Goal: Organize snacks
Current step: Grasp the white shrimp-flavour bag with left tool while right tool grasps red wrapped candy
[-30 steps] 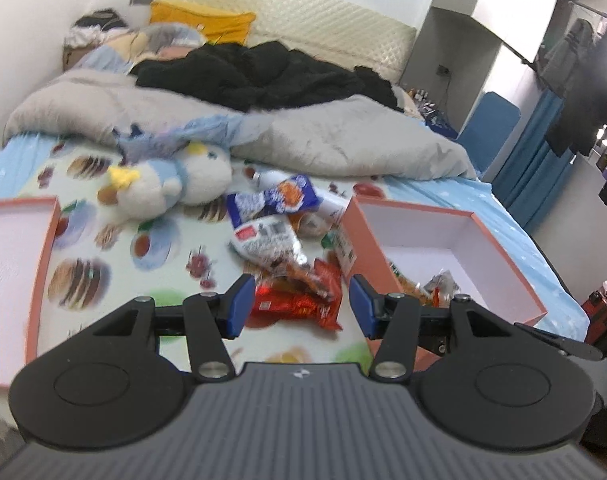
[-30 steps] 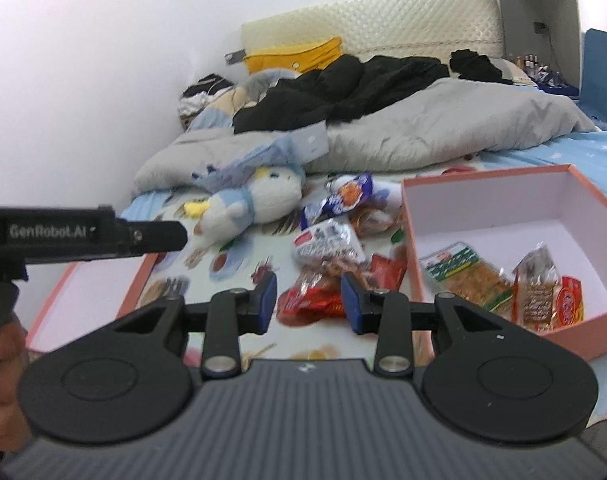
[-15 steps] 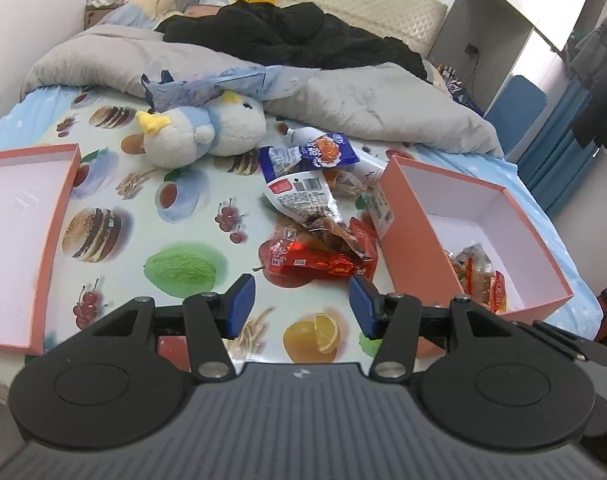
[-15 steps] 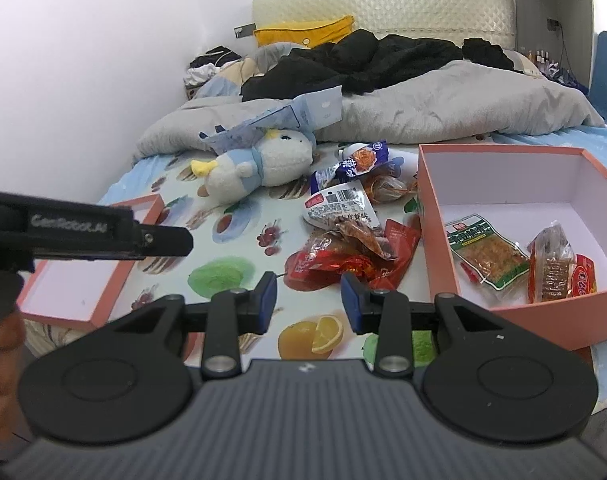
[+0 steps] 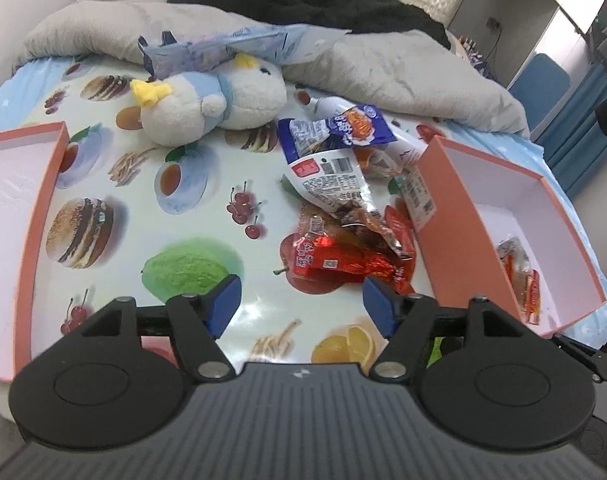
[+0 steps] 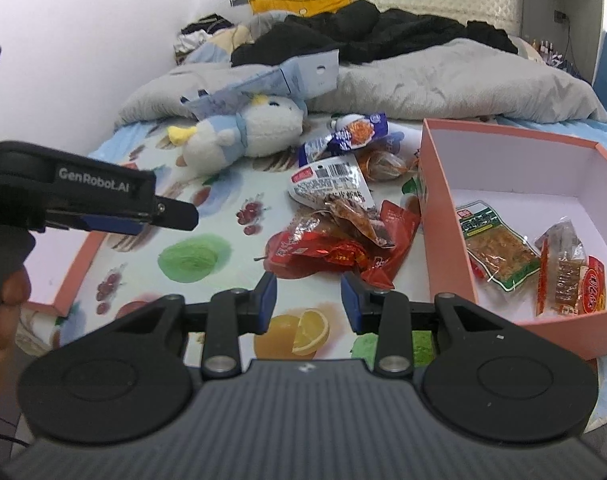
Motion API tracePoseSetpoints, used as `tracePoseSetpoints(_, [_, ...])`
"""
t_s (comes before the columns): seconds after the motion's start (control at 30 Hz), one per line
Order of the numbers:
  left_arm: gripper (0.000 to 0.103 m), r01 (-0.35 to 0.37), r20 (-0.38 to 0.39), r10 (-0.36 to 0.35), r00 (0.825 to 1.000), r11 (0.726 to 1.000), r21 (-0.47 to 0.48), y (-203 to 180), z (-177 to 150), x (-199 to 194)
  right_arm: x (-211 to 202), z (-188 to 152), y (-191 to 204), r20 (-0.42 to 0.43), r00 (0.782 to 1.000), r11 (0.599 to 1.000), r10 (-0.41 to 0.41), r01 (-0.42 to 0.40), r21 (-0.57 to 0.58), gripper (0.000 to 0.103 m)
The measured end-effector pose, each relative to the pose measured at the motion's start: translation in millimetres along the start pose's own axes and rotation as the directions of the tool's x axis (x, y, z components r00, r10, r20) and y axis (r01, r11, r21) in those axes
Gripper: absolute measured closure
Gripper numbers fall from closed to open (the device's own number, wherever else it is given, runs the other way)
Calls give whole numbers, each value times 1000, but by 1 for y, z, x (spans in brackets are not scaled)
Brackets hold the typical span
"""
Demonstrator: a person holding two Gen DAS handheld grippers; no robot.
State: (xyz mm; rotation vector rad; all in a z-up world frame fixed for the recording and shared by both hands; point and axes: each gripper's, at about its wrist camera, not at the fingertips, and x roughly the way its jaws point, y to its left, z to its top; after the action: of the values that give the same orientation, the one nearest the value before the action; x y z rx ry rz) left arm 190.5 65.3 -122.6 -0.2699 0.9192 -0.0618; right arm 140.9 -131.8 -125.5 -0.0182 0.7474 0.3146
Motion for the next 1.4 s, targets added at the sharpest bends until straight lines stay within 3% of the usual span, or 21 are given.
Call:
tracePoseSetpoints(0.23, [30, 16, -50, -17, 999, 1000, -16, 10, 23, 50, 32, 15, 3, -35, 999, 999, 0, -2, -39, 65])
tracePoseSetpoints(0.3, [30, 21, -64, -23, 998, 999, -25, 13, 29, 64, 44, 21, 4, -41, 999, 998, -20, 18, -57, 52])
tracePoseSetpoints(0.53, [30, 86, -109, -93, 990, 994, -69, 15, 57, 117, 90, 26, 3, -102, 994, 986, -25, 8, -167, 51])
tracePoseSetpoints(0.67, [30, 153, -157, -171, 973, 981, -117, 7, 71, 148, 114, 23, 5, -133, 988, 958, -77, 36, -285, 51])
tracePoseSetpoints(0.8, [30, 203, -192, -229, 954, 968, -145, -7, 78, 174, 130, 21, 2, -150, 984, 942, -96, 41, -334, 51])
tracePoseSetpoints(0.87, [29, 204, -217, -236, 947, 966, -157, -13, 80, 187, 135, 21, 1, -156, 983, 938, -94, 35, -346, 36])
tracePoseSetpoints(0.93, [28, 209, -240, -249, 938, 961, -182, -17, 81, 198, 141, 21, 0, -169, 982, 934, -80, 15, -357, 34])
tracePoseSetpoints(1.23, [24, 181, -262, -274, 925, 926, -330, -13, 82, 226, 157, 19, -7, -199, 979, 946, -52, -16, -324, 35])
tracePoseSetpoints(1.33, [24, 177, -252, -280, 926, 915, -363, -12, 82, 230, 162, 18, -9, -199, 978, 950, -62, -3, -311, 47])
tracePoseSetpoints(1.4, [24, 161, -245, -260, 934, 919, -359, -14, 84, 232, 163, 16, -11, -202, 977, 952, -69, 4, -305, 63])
